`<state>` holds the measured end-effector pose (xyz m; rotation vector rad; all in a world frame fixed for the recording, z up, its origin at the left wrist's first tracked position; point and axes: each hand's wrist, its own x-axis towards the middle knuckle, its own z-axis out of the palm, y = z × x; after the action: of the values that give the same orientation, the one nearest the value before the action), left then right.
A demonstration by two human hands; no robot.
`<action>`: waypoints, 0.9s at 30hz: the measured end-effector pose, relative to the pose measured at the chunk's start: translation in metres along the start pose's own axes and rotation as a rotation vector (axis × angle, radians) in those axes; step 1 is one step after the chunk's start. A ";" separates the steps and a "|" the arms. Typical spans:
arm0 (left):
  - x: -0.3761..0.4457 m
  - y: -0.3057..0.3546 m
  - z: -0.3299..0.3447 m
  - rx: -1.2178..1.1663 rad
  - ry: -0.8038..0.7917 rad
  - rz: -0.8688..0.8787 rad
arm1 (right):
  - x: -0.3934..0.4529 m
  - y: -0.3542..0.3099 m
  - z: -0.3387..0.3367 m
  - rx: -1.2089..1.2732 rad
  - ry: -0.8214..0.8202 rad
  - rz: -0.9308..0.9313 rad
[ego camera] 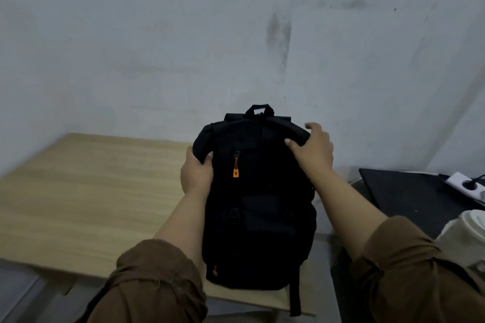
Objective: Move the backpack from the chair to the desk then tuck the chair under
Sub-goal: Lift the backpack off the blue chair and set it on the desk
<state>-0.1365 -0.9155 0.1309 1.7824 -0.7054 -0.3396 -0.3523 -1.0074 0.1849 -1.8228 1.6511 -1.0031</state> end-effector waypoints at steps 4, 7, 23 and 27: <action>0.029 0.000 0.019 0.017 0.025 -0.028 | 0.000 0.029 0.028 0.199 -0.069 0.226; 0.053 -0.007 0.036 0.017 0.021 -0.094 | 0.013 0.045 0.052 0.220 -0.129 0.251; 0.165 -0.120 0.126 0.290 -0.352 -0.174 | 0.148 0.097 0.179 0.081 -0.073 0.408; 0.184 -0.134 0.151 0.316 -0.399 -0.195 | 0.165 0.113 0.197 0.015 -0.164 0.416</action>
<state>-0.0382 -1.1194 -0.0217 2.1159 -0.9035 -0.7656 -0.2692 -1.2107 0.0097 -1.4232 1.8098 -0.6646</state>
